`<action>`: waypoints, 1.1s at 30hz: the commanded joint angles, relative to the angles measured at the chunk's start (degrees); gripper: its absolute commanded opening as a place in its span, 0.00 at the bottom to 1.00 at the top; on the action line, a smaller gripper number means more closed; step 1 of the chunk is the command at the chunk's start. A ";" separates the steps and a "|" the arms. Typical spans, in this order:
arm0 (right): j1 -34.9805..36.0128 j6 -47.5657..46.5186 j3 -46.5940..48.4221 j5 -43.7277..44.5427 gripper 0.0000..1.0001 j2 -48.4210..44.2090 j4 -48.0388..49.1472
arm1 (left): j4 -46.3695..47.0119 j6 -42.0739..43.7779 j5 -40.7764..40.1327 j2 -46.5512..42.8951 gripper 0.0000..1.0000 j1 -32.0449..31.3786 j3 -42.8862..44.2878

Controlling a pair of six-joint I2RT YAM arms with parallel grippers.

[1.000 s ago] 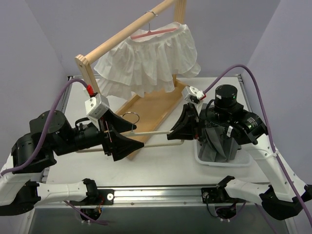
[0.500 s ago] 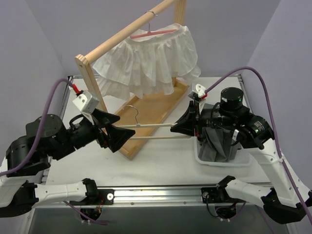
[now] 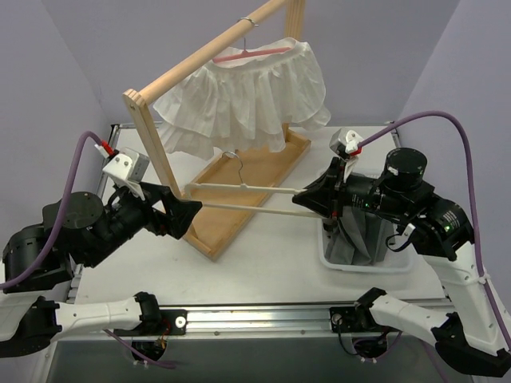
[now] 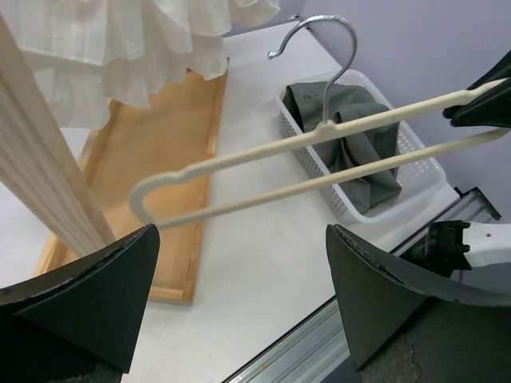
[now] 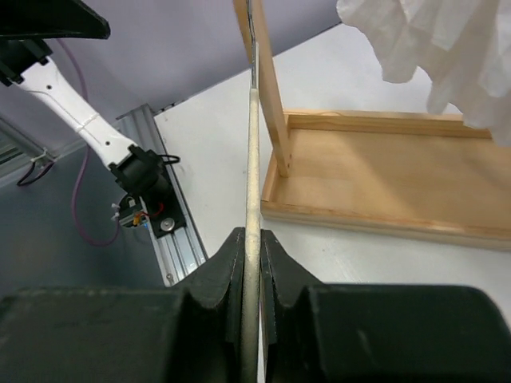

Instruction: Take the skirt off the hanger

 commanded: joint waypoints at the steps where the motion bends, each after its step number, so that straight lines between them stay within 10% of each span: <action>1: -0.14 -0.06 4.15 6.34 0.00 0.86 -1.85 | -2.10 -1.16 -5.16 -1.03 0.94 -0.33 2.15; 33: 9.97 -1.12 29.65 22.95 0.00 27.84 20.11 | -0.86 -6.87 -3.50 -5.17 0.94 -0.33 -14.02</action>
